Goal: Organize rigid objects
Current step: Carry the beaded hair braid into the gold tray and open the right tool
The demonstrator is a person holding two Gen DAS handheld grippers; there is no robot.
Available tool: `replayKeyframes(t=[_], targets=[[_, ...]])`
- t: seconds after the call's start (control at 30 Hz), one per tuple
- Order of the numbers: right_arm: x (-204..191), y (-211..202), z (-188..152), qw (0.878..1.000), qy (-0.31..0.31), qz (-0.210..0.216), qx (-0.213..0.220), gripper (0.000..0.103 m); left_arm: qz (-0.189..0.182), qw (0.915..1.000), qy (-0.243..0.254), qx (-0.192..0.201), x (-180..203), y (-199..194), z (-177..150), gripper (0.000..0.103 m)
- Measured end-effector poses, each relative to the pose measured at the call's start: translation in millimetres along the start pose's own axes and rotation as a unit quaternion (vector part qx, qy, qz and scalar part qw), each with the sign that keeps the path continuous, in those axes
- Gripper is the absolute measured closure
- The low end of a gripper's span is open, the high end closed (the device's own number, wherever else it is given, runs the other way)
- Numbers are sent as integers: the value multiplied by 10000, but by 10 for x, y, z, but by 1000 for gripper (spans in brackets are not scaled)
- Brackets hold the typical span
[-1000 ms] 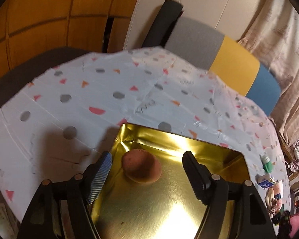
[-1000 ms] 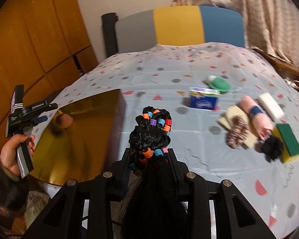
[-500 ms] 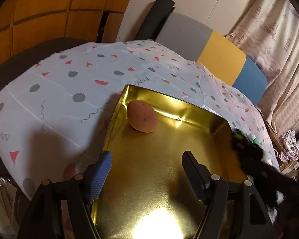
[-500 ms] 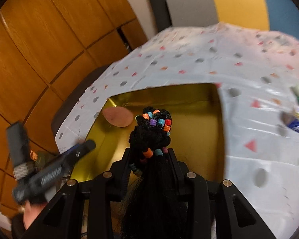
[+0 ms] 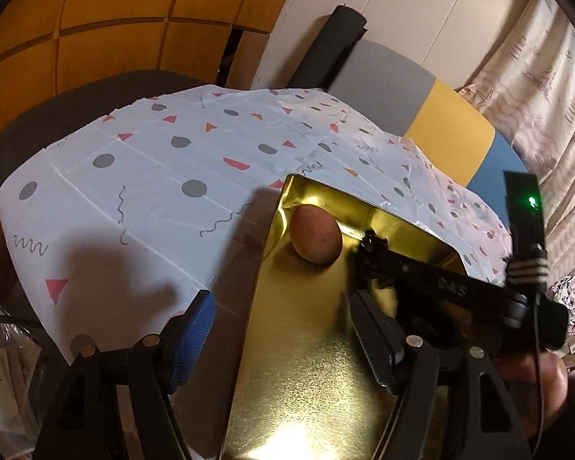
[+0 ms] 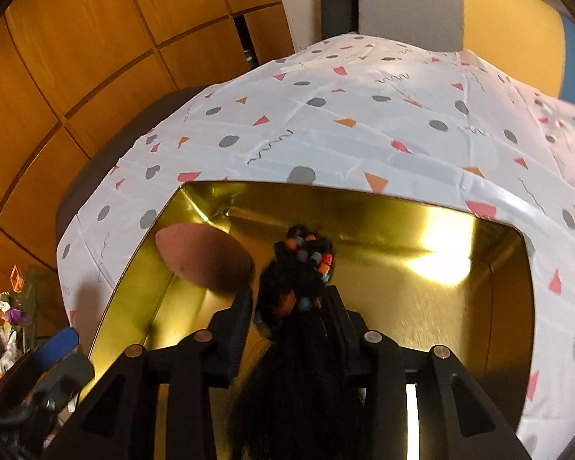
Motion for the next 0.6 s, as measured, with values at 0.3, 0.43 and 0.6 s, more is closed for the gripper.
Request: replayKeyframes(t=[0.3,0.43,0.6], targets=[[-28,-467,31,9982,100,232,540,37,-157,9997,159,-76,165,18,-67,29],[90,-888,-33,9951,121,97,973,29,-284,9995,127,-39,236,-31,-70,29],[394,-1285,-189,9910,321,-294,1268,28,-395,9987,317,-15,421,-85,-90,29]])
Point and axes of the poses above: each gripper's, at about its wrist camera, not at the fingertips, and y roughly the way its jaws point, x to its right, z to its top, the point moved 9 cm from there along y, roughly the way its jaws point, and after that the axes turned 6 degrees about y, right-handed, at the moved point
